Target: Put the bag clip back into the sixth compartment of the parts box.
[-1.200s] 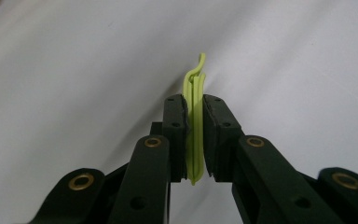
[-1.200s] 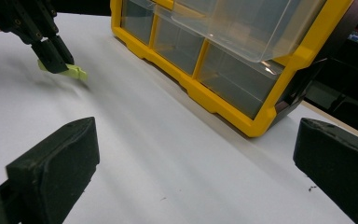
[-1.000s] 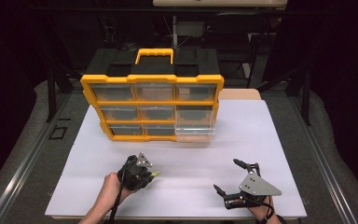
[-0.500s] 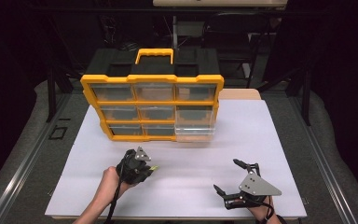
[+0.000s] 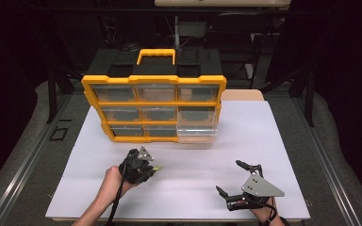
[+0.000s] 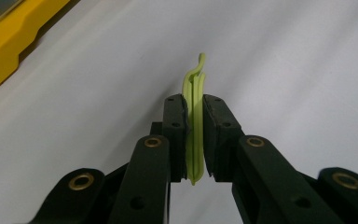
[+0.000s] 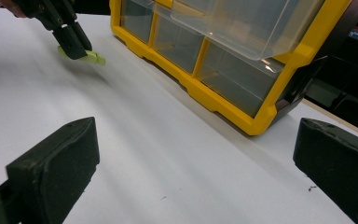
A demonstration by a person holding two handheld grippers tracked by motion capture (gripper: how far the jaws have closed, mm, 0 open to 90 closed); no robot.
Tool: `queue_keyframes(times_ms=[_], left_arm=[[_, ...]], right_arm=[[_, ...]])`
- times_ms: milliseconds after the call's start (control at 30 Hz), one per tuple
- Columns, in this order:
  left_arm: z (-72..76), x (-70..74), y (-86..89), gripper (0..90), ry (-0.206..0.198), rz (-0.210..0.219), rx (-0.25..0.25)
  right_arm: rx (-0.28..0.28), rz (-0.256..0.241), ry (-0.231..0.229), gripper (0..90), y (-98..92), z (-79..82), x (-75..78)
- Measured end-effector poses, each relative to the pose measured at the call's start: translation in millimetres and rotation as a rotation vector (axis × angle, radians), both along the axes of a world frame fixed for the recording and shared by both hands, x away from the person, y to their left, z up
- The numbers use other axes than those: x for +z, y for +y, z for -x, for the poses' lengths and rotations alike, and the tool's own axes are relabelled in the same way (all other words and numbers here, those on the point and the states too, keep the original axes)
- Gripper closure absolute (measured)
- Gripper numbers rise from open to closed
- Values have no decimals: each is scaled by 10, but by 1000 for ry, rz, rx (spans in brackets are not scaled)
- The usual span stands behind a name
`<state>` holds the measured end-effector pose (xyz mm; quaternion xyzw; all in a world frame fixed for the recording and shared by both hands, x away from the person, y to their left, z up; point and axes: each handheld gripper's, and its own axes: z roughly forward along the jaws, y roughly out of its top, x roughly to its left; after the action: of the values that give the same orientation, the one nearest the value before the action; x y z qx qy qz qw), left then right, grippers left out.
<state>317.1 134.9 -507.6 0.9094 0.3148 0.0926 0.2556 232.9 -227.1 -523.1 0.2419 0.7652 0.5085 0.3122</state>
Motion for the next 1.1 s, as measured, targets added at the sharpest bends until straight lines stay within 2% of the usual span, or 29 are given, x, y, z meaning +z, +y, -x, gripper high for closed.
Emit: queue_keyframes(times_ms=[1100], left_arm=[[-172, 112, -16, 803, -34, -3, -7]], right_arm=[[-5, 4, 2, 0, -1, -4, -2]])
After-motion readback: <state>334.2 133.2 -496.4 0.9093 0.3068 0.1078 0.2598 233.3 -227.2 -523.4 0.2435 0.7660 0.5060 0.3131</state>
